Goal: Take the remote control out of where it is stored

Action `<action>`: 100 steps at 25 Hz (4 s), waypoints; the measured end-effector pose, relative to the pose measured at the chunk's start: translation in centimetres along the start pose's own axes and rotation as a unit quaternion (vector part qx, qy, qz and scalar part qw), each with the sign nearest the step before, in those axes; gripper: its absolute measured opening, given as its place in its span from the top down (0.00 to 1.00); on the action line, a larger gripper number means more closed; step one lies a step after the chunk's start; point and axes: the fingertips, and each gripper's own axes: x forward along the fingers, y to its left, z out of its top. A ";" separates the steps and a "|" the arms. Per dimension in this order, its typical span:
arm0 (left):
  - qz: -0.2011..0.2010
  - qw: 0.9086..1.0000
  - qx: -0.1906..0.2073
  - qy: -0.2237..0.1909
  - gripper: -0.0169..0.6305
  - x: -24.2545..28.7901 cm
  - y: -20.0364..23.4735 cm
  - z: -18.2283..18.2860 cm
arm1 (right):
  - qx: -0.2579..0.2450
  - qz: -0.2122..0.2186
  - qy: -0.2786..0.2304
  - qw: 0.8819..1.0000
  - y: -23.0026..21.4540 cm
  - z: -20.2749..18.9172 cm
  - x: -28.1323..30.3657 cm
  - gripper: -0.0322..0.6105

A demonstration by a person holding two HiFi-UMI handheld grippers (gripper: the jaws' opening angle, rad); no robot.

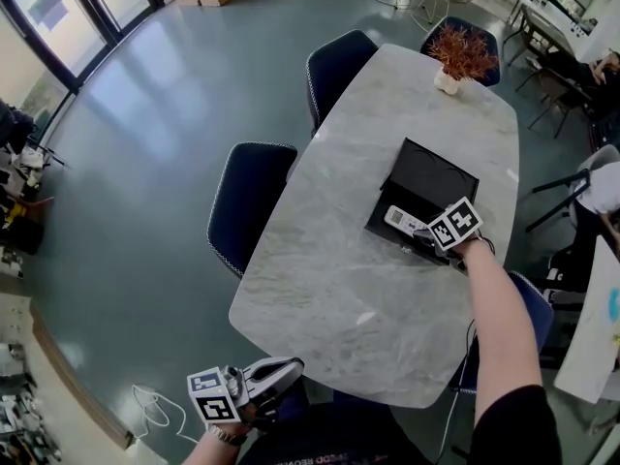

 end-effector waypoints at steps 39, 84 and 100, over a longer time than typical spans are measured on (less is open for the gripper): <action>0.008 1.000 -0.014 0.015 0.96 1.2 0.7 -1.1 | -0.101 -0.059 0.011 0.993 1.3 1.3 0.4 0.69; -0.159 0.956 0.064 0.238 0.96 -6.7 -5.1 -2.9 | 0.435 0.215 -0.472 0.736 43.7 -8.7 -15.0 0.69; -0.170 0.950 0.079 0.251 0.96 -11.0 -7.9 -6.1 | 0.416 0.199 -0.508 0.728 51.1 -12.5 -18.0 0.69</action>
